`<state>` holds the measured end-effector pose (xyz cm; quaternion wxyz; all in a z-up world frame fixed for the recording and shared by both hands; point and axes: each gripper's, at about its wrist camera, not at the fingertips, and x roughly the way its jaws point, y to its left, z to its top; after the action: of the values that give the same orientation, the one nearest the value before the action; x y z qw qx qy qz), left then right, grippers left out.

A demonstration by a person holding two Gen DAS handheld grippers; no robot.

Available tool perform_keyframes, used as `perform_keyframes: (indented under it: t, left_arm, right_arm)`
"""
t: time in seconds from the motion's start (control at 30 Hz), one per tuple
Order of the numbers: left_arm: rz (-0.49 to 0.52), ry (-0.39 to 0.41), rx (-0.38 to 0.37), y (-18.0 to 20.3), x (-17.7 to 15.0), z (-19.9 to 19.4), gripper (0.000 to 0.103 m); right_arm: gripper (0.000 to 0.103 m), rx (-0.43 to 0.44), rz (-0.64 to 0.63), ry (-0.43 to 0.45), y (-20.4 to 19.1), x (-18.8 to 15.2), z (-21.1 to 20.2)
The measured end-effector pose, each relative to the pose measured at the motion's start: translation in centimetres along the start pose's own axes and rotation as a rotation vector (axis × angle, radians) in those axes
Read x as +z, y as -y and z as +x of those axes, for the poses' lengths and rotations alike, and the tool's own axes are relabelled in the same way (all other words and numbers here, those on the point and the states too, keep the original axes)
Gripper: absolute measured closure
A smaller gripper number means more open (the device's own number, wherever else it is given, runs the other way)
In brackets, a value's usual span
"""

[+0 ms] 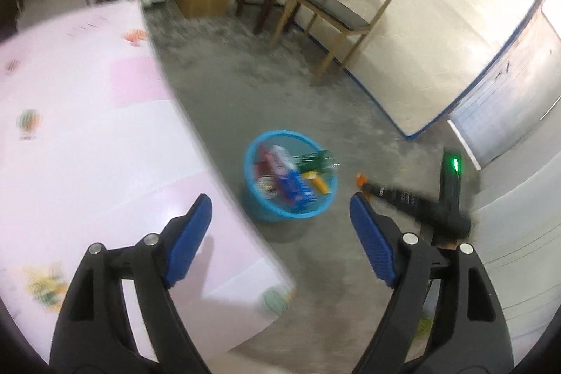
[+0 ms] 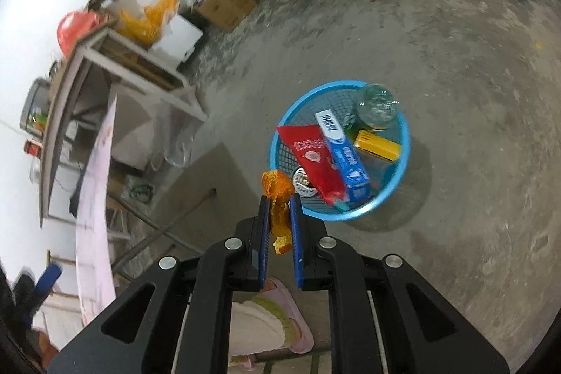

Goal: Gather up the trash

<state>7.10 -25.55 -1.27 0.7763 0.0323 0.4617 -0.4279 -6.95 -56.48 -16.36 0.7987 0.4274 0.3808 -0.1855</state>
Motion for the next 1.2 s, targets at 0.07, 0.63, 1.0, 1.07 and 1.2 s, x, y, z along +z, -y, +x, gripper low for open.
perform_keyframes:
  t: [0.07,0.63,1.0,1.07,1.2]
  left_arm:
    - [0.013,0.026,0.051,-1.6,-1.6,-2.1,0.024]
    - [-0.032,0.215,0.135,-6.5,-7.4,-8.8,0.015]
    - [-0.021,0.378,0.342,-4.1,-8.8,-14.7,0.008]
    - [-0.019,0.372,0.419,-3.7,-9.1,-15.2,0.008]
    - [-0.028,0.389,0.533,-3.5,-9.7,-16.4,0.008]
  right_arm:
    - [0.089,-0.018,-0.028,-0.025,-0.8,1.0,1.7]
    - [0.051,-0.133,-0.112,0.04,-6.3,-0.7,-0.5]
    - [0.006,-0.149,-0.507,0.447,-18.2,-12.7,-14.9]
    - [0.006,-0.145,-0.522,0.475,-19.4,-14.1,-15.8]
    - [0.006,-0.038,-0.546,0.46,-20.8,-16.3,-16.2]
